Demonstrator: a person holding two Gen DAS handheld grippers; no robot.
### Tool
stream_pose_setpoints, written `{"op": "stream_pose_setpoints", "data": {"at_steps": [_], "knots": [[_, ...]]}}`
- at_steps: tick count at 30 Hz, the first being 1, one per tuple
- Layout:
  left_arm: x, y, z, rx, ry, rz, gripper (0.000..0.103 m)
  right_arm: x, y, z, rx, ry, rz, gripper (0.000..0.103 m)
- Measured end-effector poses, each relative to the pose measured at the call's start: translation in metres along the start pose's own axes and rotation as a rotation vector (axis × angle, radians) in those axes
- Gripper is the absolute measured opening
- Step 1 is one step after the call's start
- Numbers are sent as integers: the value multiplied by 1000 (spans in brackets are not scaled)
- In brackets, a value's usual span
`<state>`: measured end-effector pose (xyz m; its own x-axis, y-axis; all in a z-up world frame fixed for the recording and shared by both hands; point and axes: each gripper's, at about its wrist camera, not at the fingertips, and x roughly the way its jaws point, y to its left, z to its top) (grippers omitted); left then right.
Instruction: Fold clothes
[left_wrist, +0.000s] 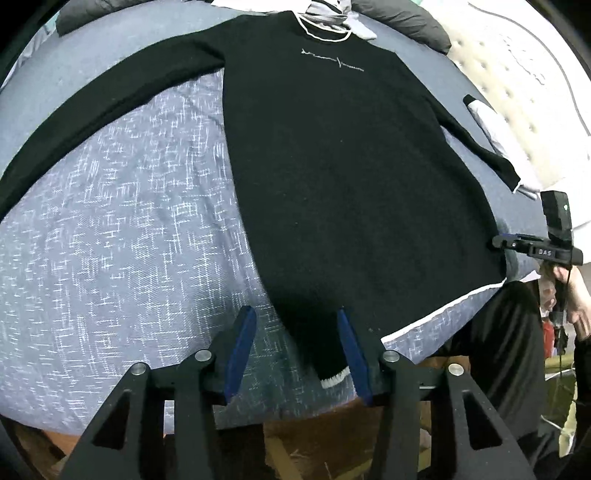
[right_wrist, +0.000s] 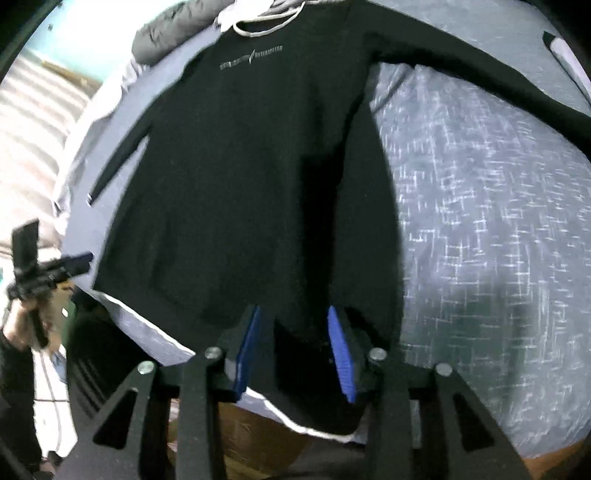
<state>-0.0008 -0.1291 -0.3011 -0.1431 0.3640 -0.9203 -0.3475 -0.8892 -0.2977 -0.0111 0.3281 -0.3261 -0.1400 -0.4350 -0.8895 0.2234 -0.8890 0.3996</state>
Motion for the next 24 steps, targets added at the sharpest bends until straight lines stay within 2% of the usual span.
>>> {"op": "stream_pose_setpoints", "data": {"at_steps": [3,11,15,17,19,24], "knots": [[-4,0,-1,-1,-7,-3,50,-14,-7,-5,21,-38,11,3],[-18,1,9,-12,-43,-1,50,-63,-31,-8,70,-128,-53,2],[-18,1,17,-34,-49,-10,50,-43,-46,-11,81,-47,-119,2],[-17,0,19,-39,-46,-12,50,-41,-54,-11,90,-52,-144,2],[-14,-1,20,-39,-39,-11,50,-41,-60,-10,119,-56,-125,2],[3,-8,16,-27,13,-24,50,-43,-53,-5,86,-54,-150,2]]}}
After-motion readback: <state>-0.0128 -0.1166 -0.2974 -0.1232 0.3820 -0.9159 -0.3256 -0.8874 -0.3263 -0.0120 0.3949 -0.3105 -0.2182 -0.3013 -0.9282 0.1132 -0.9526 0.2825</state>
